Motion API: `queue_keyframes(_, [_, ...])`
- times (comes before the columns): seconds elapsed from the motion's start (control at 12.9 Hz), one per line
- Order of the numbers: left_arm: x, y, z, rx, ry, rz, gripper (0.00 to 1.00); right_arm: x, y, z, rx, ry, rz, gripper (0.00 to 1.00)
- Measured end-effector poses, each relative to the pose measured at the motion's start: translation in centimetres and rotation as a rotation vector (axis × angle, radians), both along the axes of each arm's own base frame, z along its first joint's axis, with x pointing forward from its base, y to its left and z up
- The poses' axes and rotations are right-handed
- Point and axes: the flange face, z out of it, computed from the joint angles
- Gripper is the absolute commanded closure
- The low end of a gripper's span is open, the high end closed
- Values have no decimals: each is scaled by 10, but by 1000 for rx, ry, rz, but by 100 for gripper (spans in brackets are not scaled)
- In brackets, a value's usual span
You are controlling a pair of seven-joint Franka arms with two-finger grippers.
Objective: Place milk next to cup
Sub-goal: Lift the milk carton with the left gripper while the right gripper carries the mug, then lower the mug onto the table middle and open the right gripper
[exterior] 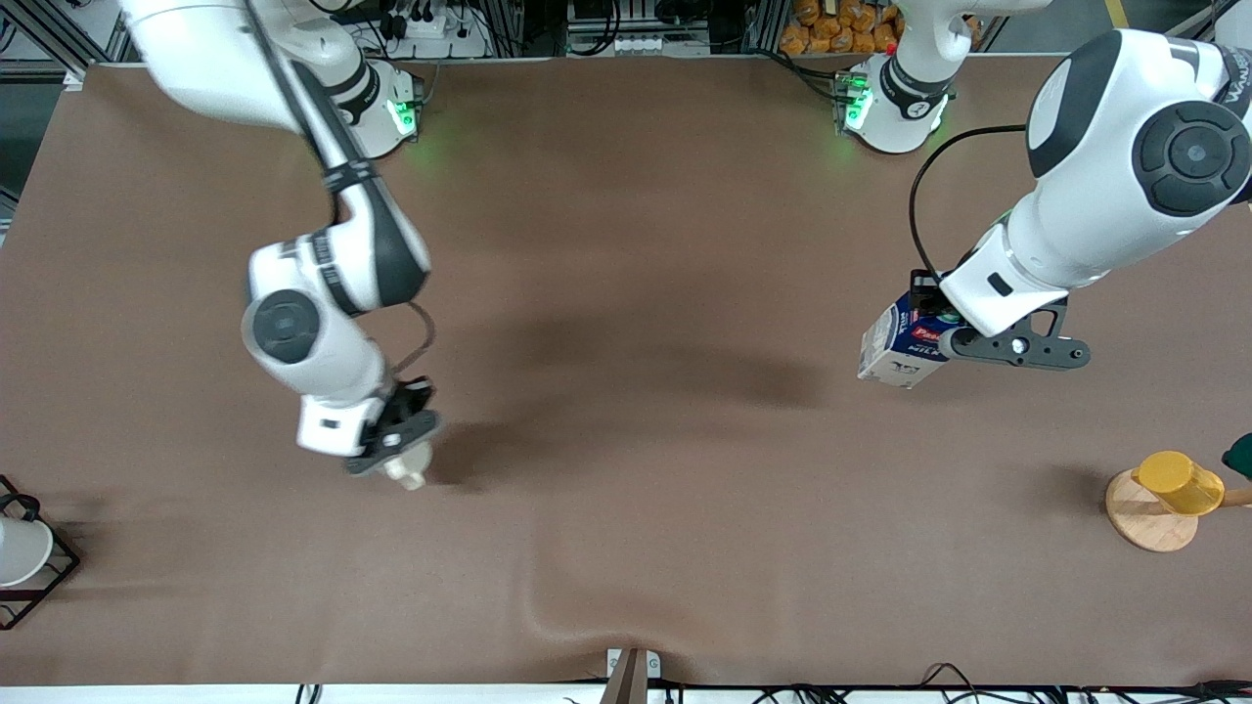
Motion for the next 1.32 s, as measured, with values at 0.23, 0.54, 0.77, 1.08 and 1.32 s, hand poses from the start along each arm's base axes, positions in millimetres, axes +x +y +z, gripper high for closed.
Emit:
queue_keyframes(0.23, [-1,-2,0,0,0,1,75,-15,77,-16,70,60,-15,100])
queue_keyframes(0.54, [-1,-6,0,0,0,-2,74,-46,182,-24,102,45,111,100])
queue_keyframes(0.77, [-5,-17,-1,-4,6,-19,74,-60,228,-43,124,6,171,100])
queue_keyframes(1.08, [-10,-31,-7,-58,49,-10,75,-59,233,-61,123,4,182,1])
queue_keyframes(1.32, [-14,-48,-13,-46,61,45,75,-66,242,-60,124,3,198,0])
